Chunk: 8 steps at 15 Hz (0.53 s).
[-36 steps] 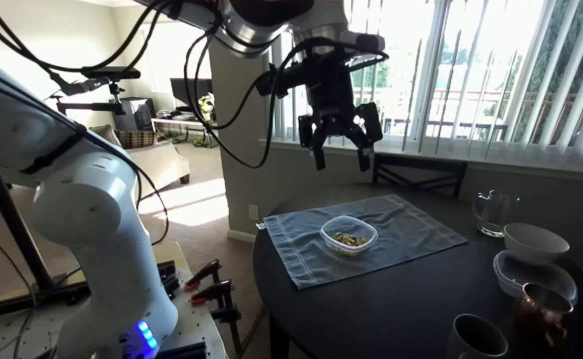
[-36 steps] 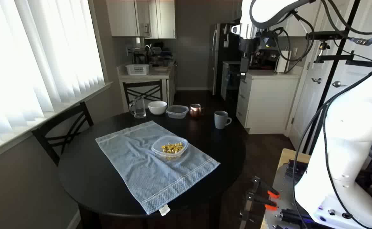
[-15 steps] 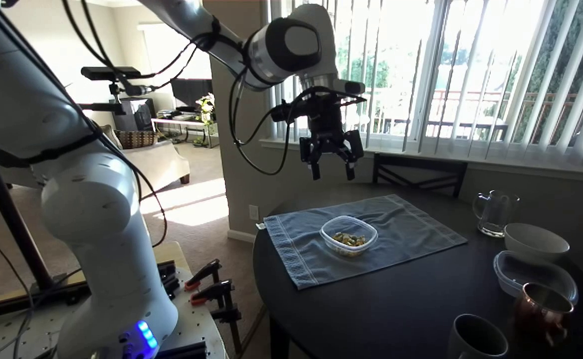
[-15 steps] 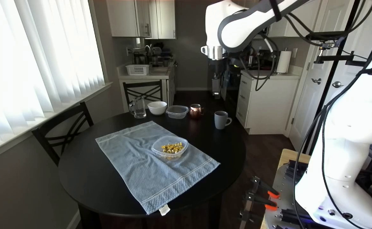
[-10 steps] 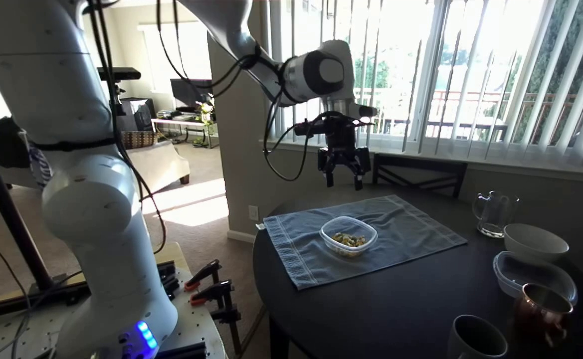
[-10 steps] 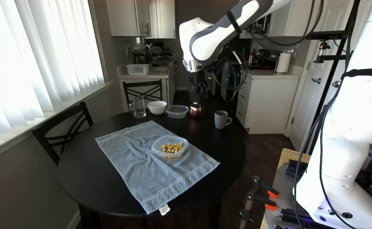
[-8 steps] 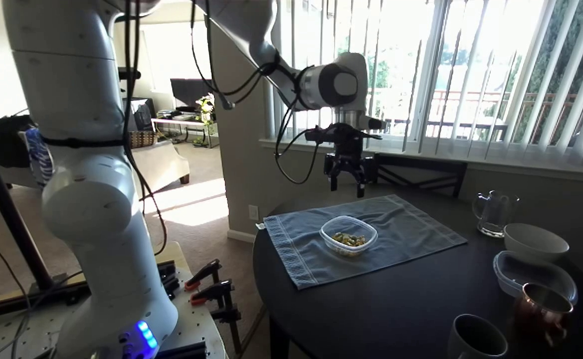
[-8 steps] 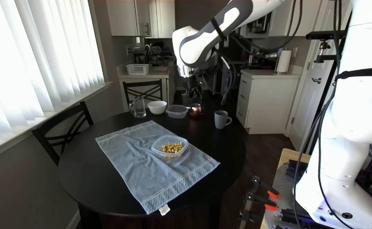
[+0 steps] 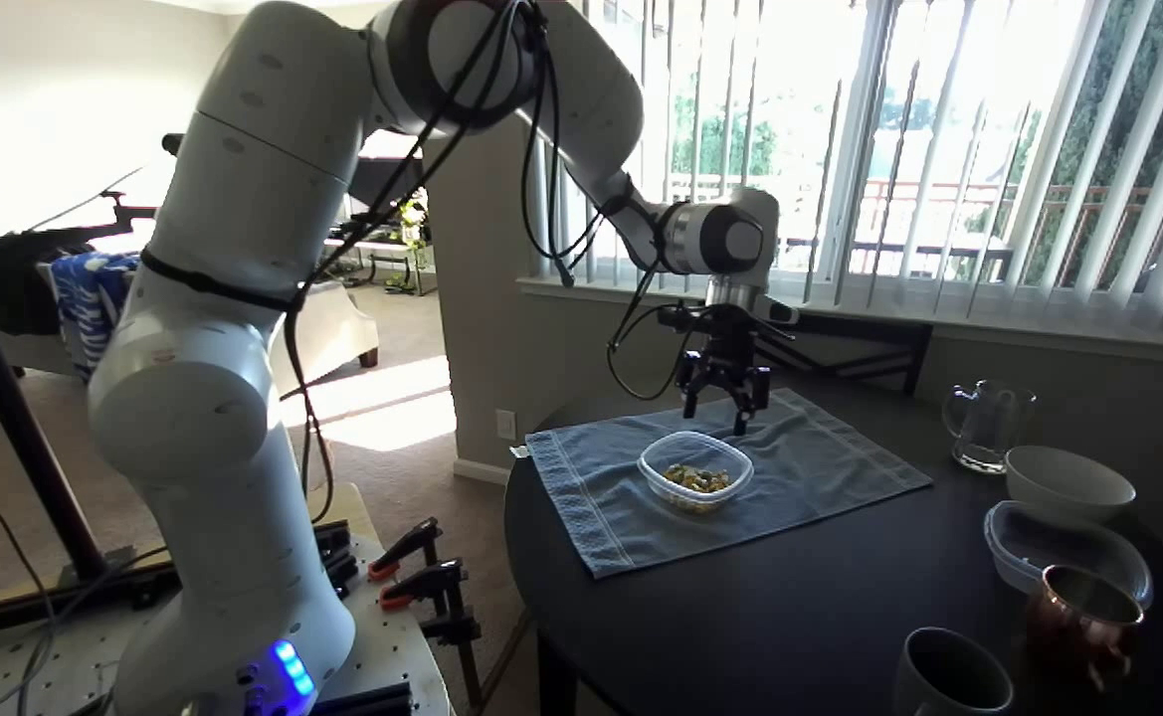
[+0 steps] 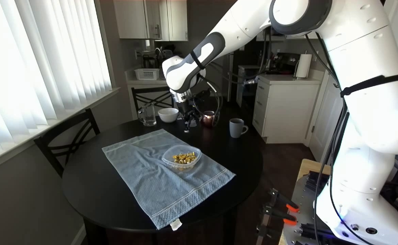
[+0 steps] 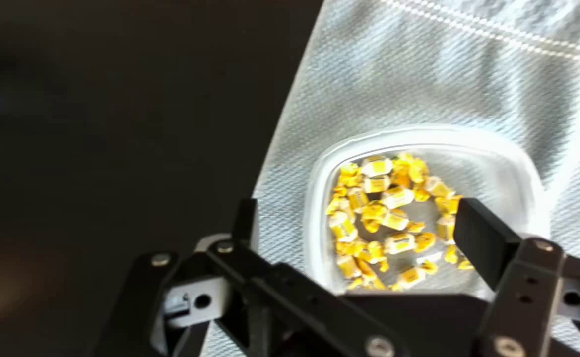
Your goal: Pour the candy onto the blue towel.
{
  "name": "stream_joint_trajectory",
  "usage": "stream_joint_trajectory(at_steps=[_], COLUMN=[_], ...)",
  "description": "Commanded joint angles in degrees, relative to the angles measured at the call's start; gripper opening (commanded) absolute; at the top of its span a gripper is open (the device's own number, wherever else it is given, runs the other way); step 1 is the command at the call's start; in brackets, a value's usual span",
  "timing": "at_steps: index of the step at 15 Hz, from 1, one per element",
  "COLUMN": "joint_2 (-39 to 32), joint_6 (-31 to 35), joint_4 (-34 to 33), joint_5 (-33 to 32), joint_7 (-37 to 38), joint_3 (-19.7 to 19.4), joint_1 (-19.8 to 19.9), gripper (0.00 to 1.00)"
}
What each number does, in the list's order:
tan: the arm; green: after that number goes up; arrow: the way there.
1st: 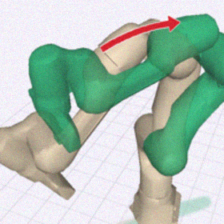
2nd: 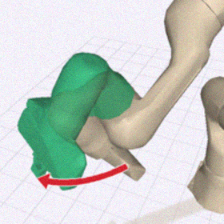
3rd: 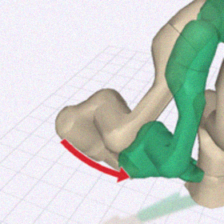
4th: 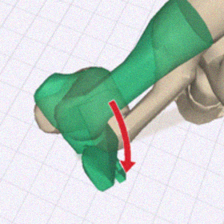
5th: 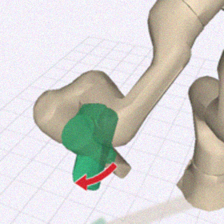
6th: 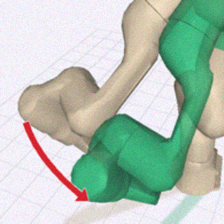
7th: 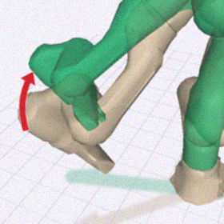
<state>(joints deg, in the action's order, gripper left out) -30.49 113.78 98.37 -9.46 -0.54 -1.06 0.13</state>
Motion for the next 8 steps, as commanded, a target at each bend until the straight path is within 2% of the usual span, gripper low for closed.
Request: stream_joint_trajectory(at_steps=[1,3,8], joint_2=[-3.8,-5.3,-9.7], joint_6=[-1.9,-2.2,-5.3], joint_4=[-5.5,-7.2,-9.4], joint_5=[-8.4,-10.1,-3.4], joint_7=[6.2,6.1,-2.7], joint_3=[-4.5,-5.3,-0.7], joint_1=[-3.0,-2.7,-0.2], gripper=[1.0,1.0,1.0])
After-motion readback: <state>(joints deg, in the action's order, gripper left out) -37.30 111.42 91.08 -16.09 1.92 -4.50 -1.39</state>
